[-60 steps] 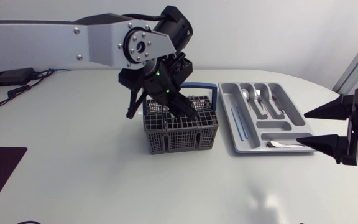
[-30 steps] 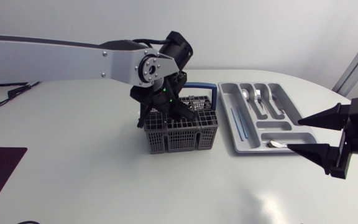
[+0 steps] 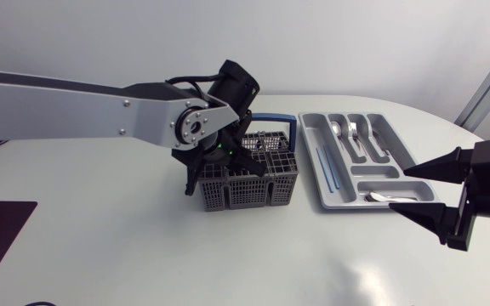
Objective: Unload the cutlery basket into the drawer organizer.
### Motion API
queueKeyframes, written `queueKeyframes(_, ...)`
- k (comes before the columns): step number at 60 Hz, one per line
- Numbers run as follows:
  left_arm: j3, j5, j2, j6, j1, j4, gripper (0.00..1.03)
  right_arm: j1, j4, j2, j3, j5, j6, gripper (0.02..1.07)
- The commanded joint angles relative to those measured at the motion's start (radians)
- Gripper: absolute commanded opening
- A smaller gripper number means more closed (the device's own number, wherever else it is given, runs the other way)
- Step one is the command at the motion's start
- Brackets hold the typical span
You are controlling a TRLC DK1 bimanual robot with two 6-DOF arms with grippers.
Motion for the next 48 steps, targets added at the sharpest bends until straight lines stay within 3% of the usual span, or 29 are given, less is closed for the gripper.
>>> queueKeyframes(1, -0.05, -0.004, -0.059, -0.027, -0.009, 0.035, 0.1, 0.015, 0.0, -0.012, -0.027, 0.001, 0.015, 0.99)
queueKeyframes(9, -0.094, -0.004, -0.105, -0.022, -0.004, 0.096, 0.04, 0.029, 0.0, -0.023, -0.036, 0.011, 0.018, 0.99)
queueKeyframes(17, -0.1, -0.004, -0.108, -0.021, -0.006, 0.099, 0.04, 0.034, 0.0, -0.033, -0.044, 0.017, 0.021, 0.99)
queueKeyframes(21, -0.102, -0.004, -0.107, -0.021, -0.007, 0.101, 0.08, 0.034, 0.0, -0.043, -0.047, 0.021, 0.022, 0.99)
queueKeyframes(25, -0.102, -0.004, -0.104, -0.024, -0.012, 0.099, 0.23, 0.034, -0.001, -0.05, -0.052, 0.023, 0.022, 0.99)
queueKeyframes(33, -0.102, -0.004, -0.093, -0.038, -0.019, 0.098, 0.34, 0.038, -0.001, -0.07, -0.067, 0.029, 0.021, 0.99)
queueKeyframes(48, -0.085, -0.004, -0.044, -0.045, -0.019, 0.102, 0.34, 0.038, -0.001, -0.075, -0.073, 0.031, 0.019, 0.99)
